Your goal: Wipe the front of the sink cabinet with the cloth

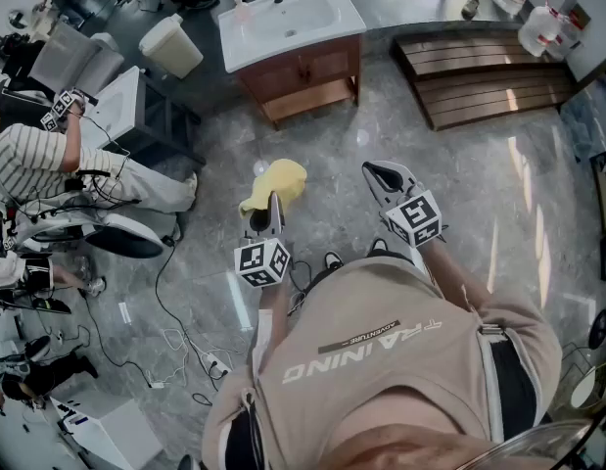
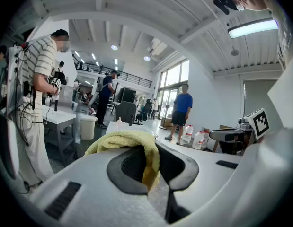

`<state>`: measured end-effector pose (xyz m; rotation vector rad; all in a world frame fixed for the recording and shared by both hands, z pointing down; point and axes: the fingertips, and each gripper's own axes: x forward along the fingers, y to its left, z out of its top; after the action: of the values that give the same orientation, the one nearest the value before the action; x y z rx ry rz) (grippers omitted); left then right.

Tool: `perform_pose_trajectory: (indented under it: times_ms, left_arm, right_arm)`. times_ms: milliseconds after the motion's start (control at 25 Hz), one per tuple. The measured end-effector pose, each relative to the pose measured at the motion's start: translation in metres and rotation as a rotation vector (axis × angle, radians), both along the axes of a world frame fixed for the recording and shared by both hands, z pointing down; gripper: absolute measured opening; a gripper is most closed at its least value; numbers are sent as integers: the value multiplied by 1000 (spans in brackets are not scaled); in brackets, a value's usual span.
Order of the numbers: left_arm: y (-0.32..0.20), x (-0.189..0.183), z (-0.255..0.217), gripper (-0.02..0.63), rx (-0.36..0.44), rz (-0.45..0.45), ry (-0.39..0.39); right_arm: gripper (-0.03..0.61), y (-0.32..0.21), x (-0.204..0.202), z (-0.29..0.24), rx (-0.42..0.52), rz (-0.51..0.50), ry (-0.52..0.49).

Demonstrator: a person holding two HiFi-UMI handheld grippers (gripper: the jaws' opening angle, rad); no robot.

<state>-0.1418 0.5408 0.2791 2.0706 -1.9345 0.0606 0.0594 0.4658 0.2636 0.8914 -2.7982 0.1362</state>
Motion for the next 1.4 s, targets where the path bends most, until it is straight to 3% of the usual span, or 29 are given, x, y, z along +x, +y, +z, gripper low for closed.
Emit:
perform_pose_trajectory:
  times_ms: [520, 1000, 1400]
  left_arm:
    - [0, -44, 9, 40, -2, 37, 13]
    - [-13, -70, 31, 40, -36, 77, 38]
    - [-94, -95, 17, 40, -45, 16, -19]
  right_arm:
    - [12, 9, -37, 3, -9, 53, -15]
    - [12, 6, -49, 29, -68, 104, 52]
    - [12, -89, -75, 25, -58, 50, -17]
